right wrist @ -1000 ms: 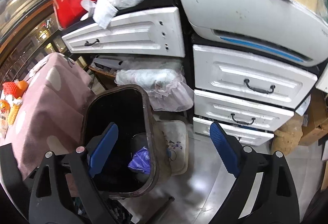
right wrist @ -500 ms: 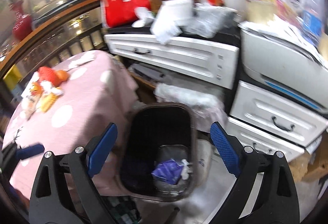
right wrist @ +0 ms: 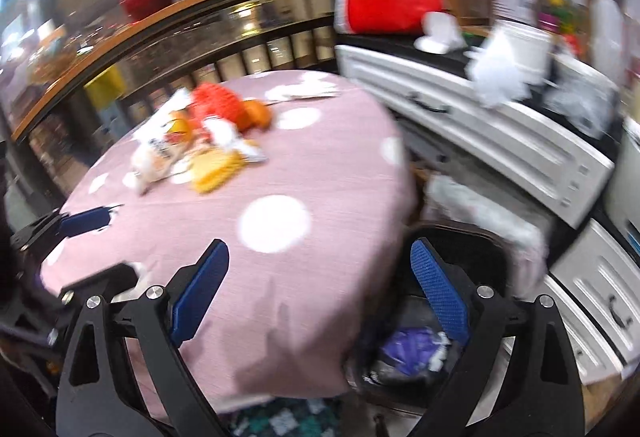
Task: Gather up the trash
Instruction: 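Move both grippers back over the table, then grasp the white juice bottle with the left gripper while the right gripper grasps a white wrapper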
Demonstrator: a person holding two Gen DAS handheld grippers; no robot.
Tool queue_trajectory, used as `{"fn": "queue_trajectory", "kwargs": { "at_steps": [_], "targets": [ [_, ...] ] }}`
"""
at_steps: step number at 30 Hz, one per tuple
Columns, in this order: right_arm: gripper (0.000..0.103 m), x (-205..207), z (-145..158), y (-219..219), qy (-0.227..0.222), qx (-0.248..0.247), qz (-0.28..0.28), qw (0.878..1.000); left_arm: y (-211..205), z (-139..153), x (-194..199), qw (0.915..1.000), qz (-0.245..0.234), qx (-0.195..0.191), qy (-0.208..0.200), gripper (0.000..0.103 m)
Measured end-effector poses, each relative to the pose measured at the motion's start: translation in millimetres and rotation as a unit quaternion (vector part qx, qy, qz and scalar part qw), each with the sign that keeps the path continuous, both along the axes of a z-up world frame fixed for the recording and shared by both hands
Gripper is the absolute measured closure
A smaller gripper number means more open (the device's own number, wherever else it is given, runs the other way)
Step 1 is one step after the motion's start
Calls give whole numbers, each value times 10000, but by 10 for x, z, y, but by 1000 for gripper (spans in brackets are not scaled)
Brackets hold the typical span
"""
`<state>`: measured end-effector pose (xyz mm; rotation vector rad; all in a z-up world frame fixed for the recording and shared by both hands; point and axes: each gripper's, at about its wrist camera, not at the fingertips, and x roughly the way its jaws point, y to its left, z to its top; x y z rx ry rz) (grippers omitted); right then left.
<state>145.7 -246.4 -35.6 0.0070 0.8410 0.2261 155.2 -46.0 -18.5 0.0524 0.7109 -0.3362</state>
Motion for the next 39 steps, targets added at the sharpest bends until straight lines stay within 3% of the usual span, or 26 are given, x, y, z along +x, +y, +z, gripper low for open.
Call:
{"fn": "queue_trajectory", "kwargs": {
  "at_steps": [9,20,31,34,35,36,39],
  "targets": [
    [12,329,-76,837,8,-72,901,9959,997,-138,157,9936,1100,-30,249,7],
    [15,991,-221,1249,-127,-523,1349,9894,1466,-183,667,9919,1178,-58,477,10],
    [37,1698,-497,1412,235,-739,1527,9852,1509,-317,1324,9916,941,20,889,15],
    [54,1792,-587,1417,350,-755,1533,9847,1477,-351,1393,9915,863,14,971,15],
    [65,1816,-618,1413,400,-749,1541,9844,1471,-364,1421,9912,847,-9,1013,16],
    [70,1836,-641,1403,455,-727,1548,9842,1468,-379,1446,9909,833,-31,1056,19],
    [72,1813,-643,1378,431,-649,1519,9853,1464,-408,1483,9902,725,-168,1181,36]
  ]
}}
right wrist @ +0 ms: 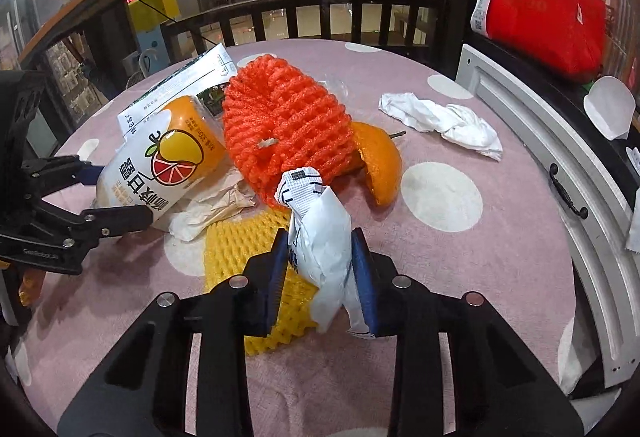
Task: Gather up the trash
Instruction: 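Grasp the white juice bottle with the left gripper while the right gripper grasps a white wrapper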
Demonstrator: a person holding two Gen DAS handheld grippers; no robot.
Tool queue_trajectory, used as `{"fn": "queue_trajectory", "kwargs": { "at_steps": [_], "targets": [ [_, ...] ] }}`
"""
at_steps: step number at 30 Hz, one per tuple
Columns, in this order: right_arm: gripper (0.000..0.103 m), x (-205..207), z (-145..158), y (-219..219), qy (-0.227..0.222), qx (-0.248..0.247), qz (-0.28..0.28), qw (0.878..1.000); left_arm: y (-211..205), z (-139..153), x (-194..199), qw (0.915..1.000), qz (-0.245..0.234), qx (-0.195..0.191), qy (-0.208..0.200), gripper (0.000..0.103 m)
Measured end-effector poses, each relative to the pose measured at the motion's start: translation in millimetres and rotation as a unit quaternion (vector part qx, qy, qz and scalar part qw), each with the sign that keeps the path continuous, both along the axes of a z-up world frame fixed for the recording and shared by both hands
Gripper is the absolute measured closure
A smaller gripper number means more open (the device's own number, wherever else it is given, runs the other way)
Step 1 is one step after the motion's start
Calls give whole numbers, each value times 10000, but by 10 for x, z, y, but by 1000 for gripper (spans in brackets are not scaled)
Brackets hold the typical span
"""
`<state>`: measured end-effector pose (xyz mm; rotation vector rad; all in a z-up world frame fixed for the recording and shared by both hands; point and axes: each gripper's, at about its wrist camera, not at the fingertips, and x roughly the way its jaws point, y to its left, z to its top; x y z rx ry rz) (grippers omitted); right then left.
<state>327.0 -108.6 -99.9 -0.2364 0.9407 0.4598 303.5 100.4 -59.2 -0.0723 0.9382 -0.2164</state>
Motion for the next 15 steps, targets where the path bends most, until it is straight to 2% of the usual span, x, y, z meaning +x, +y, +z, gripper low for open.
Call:
{"fn": "queue_trajectory", "kwargs": {
  "at_steps": [5,9,15],
  "targets": [
    [72,-134,122,-18,-168,52,35,9998,-48,11,-48,9999,-57,0,-91,39],
    [72,-242,205,-62,-209,120,-14,9997,-44,29,-142,9996,-13,-261,-103,39],
    [72,-500,346,-206,-324,319,-94,9989,-105,131,-381,9987,65,-355,-366,39]
  ]
}}
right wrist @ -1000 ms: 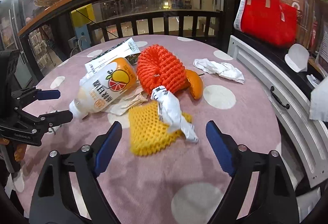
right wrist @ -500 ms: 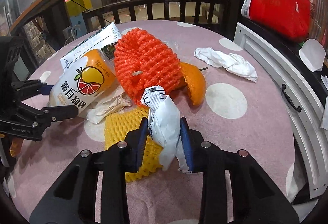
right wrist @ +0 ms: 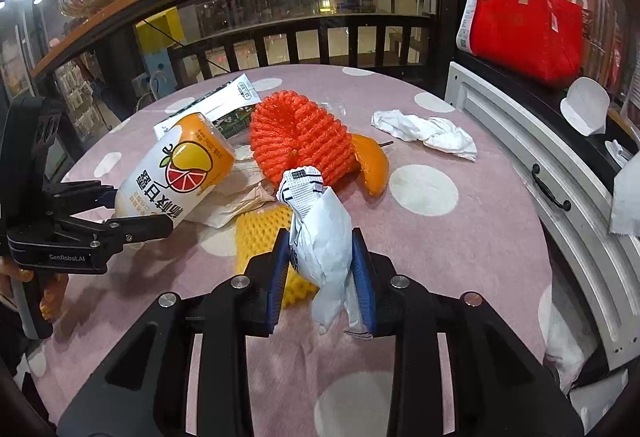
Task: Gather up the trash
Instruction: 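Grasp the white juice bottle with the left gripper while the right gripper grasps a white wrapper, then carry the juice bottle and wrapper to the black bin and release both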
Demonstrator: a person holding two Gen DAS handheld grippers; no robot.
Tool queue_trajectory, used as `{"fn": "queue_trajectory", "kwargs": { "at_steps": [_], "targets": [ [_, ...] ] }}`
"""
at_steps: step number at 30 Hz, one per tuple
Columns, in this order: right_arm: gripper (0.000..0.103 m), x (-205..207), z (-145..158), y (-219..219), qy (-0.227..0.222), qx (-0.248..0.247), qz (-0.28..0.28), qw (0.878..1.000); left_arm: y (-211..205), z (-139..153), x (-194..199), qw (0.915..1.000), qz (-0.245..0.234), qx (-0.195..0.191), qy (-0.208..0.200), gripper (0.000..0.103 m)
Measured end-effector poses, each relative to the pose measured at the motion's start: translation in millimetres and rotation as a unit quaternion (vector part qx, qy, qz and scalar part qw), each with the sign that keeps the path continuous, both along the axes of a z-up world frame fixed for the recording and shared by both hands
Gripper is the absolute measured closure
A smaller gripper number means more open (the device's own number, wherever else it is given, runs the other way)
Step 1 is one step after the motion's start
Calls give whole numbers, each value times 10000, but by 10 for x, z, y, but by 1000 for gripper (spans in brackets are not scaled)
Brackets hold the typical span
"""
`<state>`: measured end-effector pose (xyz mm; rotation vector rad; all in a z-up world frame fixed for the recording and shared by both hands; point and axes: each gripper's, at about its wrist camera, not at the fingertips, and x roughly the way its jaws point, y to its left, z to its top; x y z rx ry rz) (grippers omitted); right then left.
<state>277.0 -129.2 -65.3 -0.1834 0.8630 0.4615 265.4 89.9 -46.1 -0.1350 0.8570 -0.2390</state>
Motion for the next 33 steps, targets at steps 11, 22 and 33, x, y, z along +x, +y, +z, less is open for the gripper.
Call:
{"fn": "queue_trajectory", "kwargs": {
  "at_steps": [11,22,33],
  "targets": [
    [72,-550,231,-428,-164,223,-277,9992,-269,199,-515,9985,-25,-259,-476,39],
    [72,-1179,353,-1339,-301,123,-1152,9928,-810,307,-939,9943,-558,-498,-761,39],
    [72,-1409,-220,-2157,584,-16,-2331,9707,-1548,422,-1154,9847,-1301,-756,-880,39]
  ]
}}
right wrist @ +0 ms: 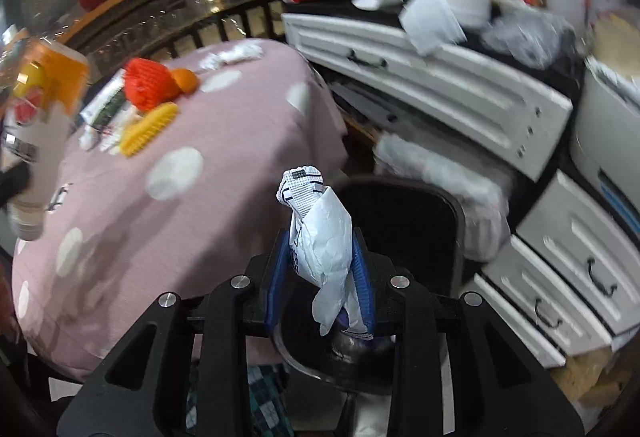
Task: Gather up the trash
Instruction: 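Carry the juice bottle and wrapper to the black bin and release both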
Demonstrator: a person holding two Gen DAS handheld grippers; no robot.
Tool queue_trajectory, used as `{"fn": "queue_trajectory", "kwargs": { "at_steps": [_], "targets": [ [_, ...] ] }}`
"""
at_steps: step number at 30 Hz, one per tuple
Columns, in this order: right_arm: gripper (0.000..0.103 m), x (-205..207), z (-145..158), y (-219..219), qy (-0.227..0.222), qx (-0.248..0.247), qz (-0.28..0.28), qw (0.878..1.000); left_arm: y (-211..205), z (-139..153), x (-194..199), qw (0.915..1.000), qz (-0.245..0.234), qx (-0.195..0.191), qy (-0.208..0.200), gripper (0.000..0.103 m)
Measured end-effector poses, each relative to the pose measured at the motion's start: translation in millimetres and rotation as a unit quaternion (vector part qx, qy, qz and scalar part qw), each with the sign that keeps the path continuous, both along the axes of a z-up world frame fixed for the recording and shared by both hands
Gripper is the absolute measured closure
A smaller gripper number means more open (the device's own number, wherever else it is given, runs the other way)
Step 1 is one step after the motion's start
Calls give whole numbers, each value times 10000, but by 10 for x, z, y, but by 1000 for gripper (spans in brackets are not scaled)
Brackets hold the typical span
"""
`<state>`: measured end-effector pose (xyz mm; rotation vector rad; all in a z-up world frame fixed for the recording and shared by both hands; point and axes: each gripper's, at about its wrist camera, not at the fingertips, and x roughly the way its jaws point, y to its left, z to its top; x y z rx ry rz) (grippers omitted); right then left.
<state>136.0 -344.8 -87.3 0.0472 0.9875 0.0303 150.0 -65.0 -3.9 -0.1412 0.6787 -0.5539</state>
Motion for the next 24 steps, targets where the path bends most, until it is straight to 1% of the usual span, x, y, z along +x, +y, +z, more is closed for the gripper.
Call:
{"fn": "queue_trajectory", "kwargs": {
  "at_steps": [3,5,12,14,18,19,20,22,23,24],
  "targets": [
    [72,0,-228,-152,286,99,-178,9994,-228,36,-61,9997,-232,-52,-47,39],
    [72,38,-433,-237,560,128,-299,9979,-349,42,-103,9993,-350,-51,-74,39],
    [72,139,-1163,-429,1375,353,-592,9881,-743,-49,-135,9975,-701,37,20,39],
    [72,170,-1328,-459,1554,334,-649,9851,-821,-89,-121,9970,-766,55,86,39],
    [72,233,-1589,-515,1841,446,-771,9789,-929,-170,-119,9960,-865,99,176,39],
    [71,244,-1648,-531,1891,431,-814,9776,-962,-195,-112,9958,-886,123,205,39],
    [67,249,-1698,-551,1938,419,-857,9764,-993,-218,-105,9955,-904,139,238,39],
    [66,247,-1745,-585,1978,442,-938,9747,-1060,-269,-84,9949,-944,161,327,39],
    [62,236,-1730,-600,1963,465,-966,9747,-1085,-289,-80,9947,-952,180,354,39],
    [55,211,-1694,-616,1922,510,-984,9751,-1107,-308,-80,9945,-963,213,365,39]
  ]
}}
